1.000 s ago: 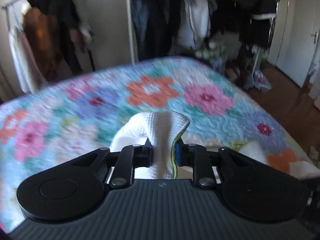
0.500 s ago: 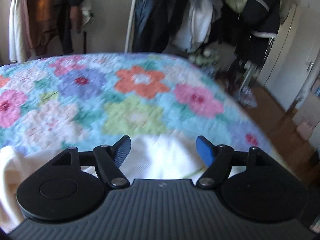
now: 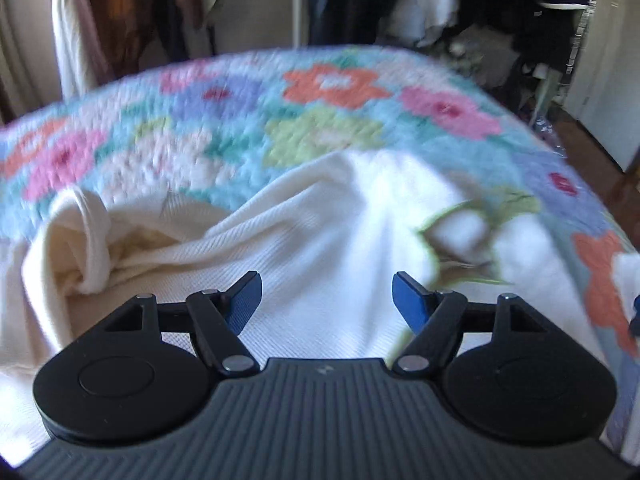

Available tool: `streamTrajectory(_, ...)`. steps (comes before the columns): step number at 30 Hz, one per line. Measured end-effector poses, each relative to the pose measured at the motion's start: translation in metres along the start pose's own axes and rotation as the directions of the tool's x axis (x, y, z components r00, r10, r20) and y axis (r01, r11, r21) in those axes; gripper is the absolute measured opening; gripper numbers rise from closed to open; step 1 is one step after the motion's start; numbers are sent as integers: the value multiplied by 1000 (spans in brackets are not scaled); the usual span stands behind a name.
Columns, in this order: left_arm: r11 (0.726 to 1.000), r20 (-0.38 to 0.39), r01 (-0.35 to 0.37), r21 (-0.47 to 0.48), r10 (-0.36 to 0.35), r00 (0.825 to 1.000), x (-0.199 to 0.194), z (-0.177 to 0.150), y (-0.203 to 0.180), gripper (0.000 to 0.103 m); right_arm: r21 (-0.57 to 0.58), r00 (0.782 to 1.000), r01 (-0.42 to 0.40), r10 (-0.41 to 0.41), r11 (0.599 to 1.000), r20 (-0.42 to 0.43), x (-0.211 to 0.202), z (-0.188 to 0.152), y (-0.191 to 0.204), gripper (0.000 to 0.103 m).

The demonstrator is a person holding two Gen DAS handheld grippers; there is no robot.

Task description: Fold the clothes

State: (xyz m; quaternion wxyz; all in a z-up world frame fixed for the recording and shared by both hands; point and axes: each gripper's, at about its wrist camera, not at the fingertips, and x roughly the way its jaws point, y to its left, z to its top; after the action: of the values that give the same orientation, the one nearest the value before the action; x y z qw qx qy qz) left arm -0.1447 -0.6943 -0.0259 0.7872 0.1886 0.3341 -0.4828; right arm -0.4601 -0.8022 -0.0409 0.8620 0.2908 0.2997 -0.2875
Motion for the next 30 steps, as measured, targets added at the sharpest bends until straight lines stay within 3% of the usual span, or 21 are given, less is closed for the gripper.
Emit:
streamTrajectory(4, 995, 37, 24, 99, -28, 999, -36, -19, -36, 72, 72, 994, 105, -106, 992, 1, -50, -29, -33, 62)
streamTrajectory(7, 979, 21, 119, 165, -124, 992, -58, -40, -61, 72, 142, 983, 178, -182, 974, 20, -75, -52, -55, 62)
streamTrajectory(12, 916, -35, 274, 294, -276, 961, -81, -71, -106, 72, 323, 993, 55, -85, 945, 80, -73, -57, -89, 63)
streamTrajectory(16, 862, -74, 374, 343, -372, 925, -96, -89, -132, 72, 277, 988, 138, -152, 951, 30, -39, -42, -90, 63)
streamTrajectory(18, 850, -83, 418, 321, -414, 906, -100, -93, -138, 72, 221, 990, 129, -137, 967, 24, -31, -36, -84, 30)
streamTrajectory(20, 841, -84, 460, 284, -456, 886, -104, -93, -140, 72, 183, 997, 58, -68, 981, 46, -36, -28, -75, 12)
streamTrajectory(22, 831, -82, 490, 262, -487, 870, -107, -91, -141, 72, 159, 997, -30, 18, 987, 78, -52, -19, -67, 10)
streamTrajectory(24, 827, -80, 507, 242, -504, 860, -110, -88, -139, 72, 165, 982, -168, 150, 972, 112, -76, -9, -61, 10)
streamTrajectory(26, 812, -68, 550, 195, -549, 833, -115, -85, -134, 72, 147, 949, -300, 280, 943, 144, -103, 2, -53, 10)
streamTrajectory(27, 794, -59, 585, 164, -584, 809, -119, -83, -131, 72, 123, 927, -362, 342, 924, 157, -118, 7, -48, 10)
streamTrajectory(30, 684, -60, 723, 98, -721, 690, -134, -81, -121, 72, 15, 834, -550, 548, 835, 72, -151, 12, -28, 10)
